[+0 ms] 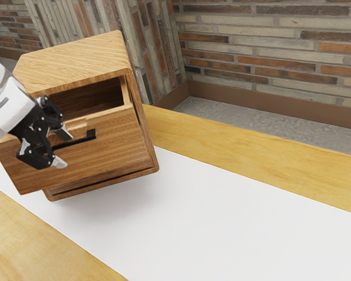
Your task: Pull the drawer handle with one arm to open the drawer
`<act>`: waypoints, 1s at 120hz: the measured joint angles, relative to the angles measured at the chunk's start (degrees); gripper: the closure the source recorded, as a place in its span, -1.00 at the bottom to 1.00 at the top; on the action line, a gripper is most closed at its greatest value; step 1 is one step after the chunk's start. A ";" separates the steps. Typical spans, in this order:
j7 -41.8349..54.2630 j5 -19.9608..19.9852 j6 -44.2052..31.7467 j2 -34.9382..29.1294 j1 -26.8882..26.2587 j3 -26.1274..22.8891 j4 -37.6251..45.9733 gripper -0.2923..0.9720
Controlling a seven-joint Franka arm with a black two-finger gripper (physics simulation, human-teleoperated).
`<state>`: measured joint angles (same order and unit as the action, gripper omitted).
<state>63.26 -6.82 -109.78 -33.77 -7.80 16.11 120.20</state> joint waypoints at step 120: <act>-28.16 4.05 28.88 17.66 -0.29 -10.52 -36.96 -0.52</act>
<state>35.10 -2.77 -80.90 -16.11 -8.08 5.59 83.24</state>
